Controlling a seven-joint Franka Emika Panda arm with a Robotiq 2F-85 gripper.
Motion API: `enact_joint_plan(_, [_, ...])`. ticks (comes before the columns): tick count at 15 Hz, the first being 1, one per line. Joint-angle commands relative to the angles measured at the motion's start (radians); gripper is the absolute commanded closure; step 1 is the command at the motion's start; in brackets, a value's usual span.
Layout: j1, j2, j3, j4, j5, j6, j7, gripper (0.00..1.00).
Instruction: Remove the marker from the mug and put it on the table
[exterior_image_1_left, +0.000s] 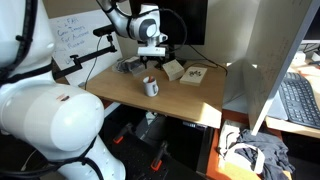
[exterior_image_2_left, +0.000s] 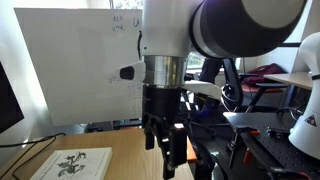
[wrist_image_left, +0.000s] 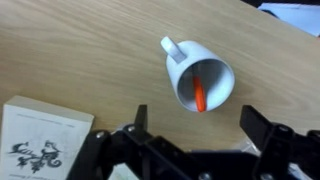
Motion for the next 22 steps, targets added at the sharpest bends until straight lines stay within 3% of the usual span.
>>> enact_joint_plan(1, [-0.061,0.007,0.062,0.014,-0.022,-0.012,0.017,0.00])
enact_joint_plan(6, [-0.065,0.004,0.062,0.015,-0.045,-0.023,0.042,0.00])
enact_joint_plan(11, [-0.011,0.020,0.030,0.032,-0.310,-0.074,0.347,0.00])
enact_joint_plan(13, [-0.008,0.035,0.049,0.045,-0.348,-0.090,0.407,0.00])
enact_joint_plan(14, [-0.005,0.041,0.059,0.050,-0.351,-0.091,0.425,0.20])
enact_joint_plan(19, [-0.005,0.093,0.093,0.090,-0.314,-0.070,0.431,0.58])
enact_joint_plan(22, [-0.002,0.139,0.092,0.124,-0.312,-0.068,0.439,0.60])
